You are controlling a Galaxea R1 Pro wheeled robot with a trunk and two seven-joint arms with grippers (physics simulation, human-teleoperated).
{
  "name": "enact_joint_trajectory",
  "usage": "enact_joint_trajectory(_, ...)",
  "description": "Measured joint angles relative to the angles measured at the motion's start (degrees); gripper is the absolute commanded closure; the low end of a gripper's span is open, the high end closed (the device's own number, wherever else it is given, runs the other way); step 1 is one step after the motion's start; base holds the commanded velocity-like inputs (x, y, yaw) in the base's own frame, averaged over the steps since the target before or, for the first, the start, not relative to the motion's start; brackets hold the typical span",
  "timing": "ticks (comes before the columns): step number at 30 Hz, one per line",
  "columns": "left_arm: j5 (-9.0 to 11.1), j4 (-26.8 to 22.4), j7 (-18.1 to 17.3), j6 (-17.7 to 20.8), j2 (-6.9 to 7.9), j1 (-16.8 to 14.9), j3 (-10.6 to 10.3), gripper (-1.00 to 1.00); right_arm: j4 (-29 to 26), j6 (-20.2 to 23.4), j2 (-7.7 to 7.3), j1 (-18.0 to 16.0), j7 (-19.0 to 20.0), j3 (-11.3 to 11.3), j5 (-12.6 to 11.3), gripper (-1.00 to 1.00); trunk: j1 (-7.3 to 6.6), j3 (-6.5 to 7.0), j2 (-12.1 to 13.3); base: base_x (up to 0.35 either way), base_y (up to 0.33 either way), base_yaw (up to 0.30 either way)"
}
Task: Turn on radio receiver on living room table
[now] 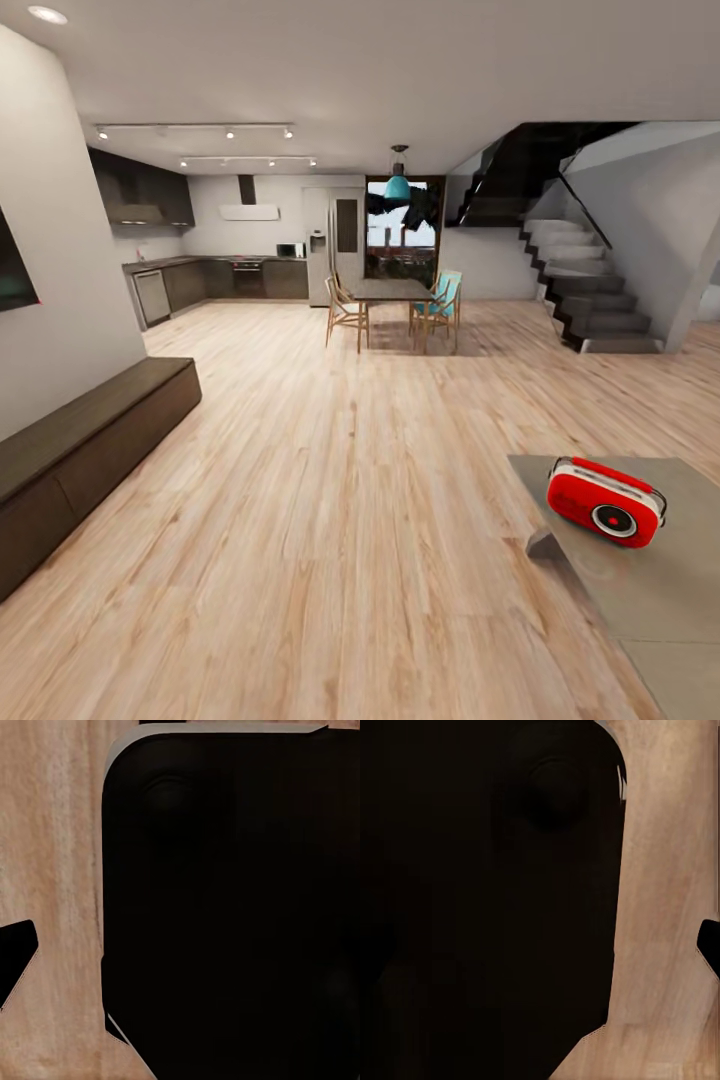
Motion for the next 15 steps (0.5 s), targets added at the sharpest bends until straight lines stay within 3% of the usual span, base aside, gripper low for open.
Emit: enact_joint_trajectory(15, 0.0, 0.1, 0.0, 0.0, 0.09, 0.0, 0.0, -1.0, 0.0, 0.0, 0.0, 0.0, 0.0, -0.1, 0.0, -1.0, 0.0, 0.0, 0.0, 0.327, 0.0, 0.0)
